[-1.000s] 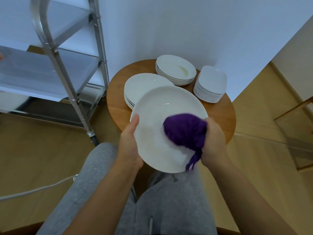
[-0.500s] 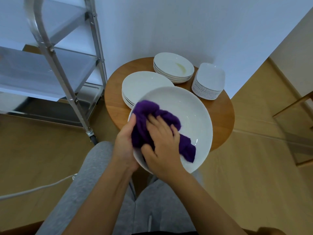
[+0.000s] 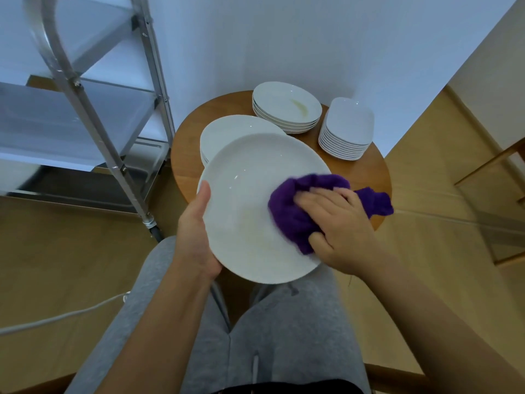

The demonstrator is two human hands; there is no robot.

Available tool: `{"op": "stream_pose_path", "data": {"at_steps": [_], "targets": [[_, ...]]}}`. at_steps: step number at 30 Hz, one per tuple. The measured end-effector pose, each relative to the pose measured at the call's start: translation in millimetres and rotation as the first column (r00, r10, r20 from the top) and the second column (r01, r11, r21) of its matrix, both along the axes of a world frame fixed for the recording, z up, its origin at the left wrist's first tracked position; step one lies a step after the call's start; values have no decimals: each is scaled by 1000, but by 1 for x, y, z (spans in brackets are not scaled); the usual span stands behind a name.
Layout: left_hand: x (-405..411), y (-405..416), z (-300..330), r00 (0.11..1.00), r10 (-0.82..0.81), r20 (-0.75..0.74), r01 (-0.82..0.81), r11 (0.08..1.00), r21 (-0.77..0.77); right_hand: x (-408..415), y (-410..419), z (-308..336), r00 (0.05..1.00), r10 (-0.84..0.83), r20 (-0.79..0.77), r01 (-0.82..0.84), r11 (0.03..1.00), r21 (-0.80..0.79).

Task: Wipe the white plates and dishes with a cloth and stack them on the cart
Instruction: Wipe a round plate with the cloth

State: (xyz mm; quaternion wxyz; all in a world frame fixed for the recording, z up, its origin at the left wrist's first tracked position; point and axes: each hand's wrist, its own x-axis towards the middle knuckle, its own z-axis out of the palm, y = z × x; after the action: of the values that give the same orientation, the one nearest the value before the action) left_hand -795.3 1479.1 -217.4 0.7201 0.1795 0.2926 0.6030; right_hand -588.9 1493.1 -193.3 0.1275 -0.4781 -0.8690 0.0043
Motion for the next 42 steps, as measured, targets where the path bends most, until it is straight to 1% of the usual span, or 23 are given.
{"op": "stream_pose_path", "data": {"at_steps": [3, 7, 10, 12, 14, 17, 19, 20, 21, 23, 24, 25, 26, 28, 30, 33, 35, 36, 37, 39, 40, 41, 42], "targets": [[4, -4, 0, 997, -62, -41, 61, 998, -32, -7, 7, -12, 987, -106, 124, 120, 987, -105], [10, -5, -1, 993, -105, 54, 110, 990, -91, -33, -12, -26, 995, -42, -86, 11, 943, -331], [10, -6, -1, 996, -67, 60, 78, 974, -211, -51, -37, -36, 985, 90, -150, -140, 921, -364], [10, -6, -2, 999, -34, 18, 37, 963, -265, -58, -45, -42, 993, 75, -87, -97, 954, -283], [13, -5, -1, 999, -2, -37, -8, 963, -268, -64, -48, -42, 997, 19, -75, -25, 996, -82], [13, -1, 9, 991, 46, -125, -72, 976, -207, -67, -45, -38, 979, 65, -192, -34, 987, 159], [8, 2, 17, 986, 34, -164, -47, 996, -80, -64, -41, -25, 936, 96, -340, -31, 981, 191], [5, 4, 21, 982, 7, -187, -11, 1000, -22, -63, -40, -14, 878, 45, -476, 18, 992, 127], [2, 6, 24, 976, -18, -215, 19, 1000, 3, -61, -38, -2, 776, -75, -627, 79, 997, -21], [-1, 14, 18, 955, -5, -298, -10, 999, -49, -55, -35, 16, 436, -382, -815, 77, 918, -389], [-2, 17, 12, 932, 9, -362, -53, 992, -111, -48, -32, 19, 281, -464, -840, 26, 879, -477], [-1, 16, 6, 918, -9, -397, -66, 982, -176, -43, -30, 19, 173, -472, -864, -45, 873, -486], [1, 13, 0, 937, -68, -344, -12, 974, -225, -41, -28, 21, 76, -468, -881, -130, 871, -474], [8, 6, -13, 986, -156, -57, 136, 955, -263, -40, -24, 19, -95, -514, -852, -269, 838, -475], [7, 6, -20, 988, -99, 118, 128, 954, -273, -39, -21, 10, -179, -559, -810, -337, 808, -483], [-1, 11, -20, 998, 28, 62, -9, 957, -292, -30, -15, -1, -113, -618, -778, -326, 763, -559], [-9, 14, -15, 994, 104, -31, -108, 963, -247, -25, -14, -2, -62, -720, -691, -198, 688, -699], [-14, 14, -12, 984, 147, -97, -164, 966, -201, -20, -12, -4, -78, -774, -629, -81, 633, -770], [-20, 13, -7, 966, 185, -179, -212, 966, -148, -14, -9, -6, -140, -801, -582, 29, 584, -811], [-27, 11, 1, 899, 214, -383, -255, 965, -58, -4, -1, -2, -287, -758, -585, 140, 571, -809], [-27, 10, 5, 853, 208, -478, -252, 967, -29, -4, 3, 4, -266, -725, -635, 179, 610, -772], [-25, 9, 8, 804, 194, -563, -237, 972, -2, -8, 7, 11, -168, -685, -709, 199, 681, -705], [-21, 8, 12, 755, 177, -631, -208, 978, 25, -18, 8, 20, -19, -619, -785, 184, 770, -611]]}}
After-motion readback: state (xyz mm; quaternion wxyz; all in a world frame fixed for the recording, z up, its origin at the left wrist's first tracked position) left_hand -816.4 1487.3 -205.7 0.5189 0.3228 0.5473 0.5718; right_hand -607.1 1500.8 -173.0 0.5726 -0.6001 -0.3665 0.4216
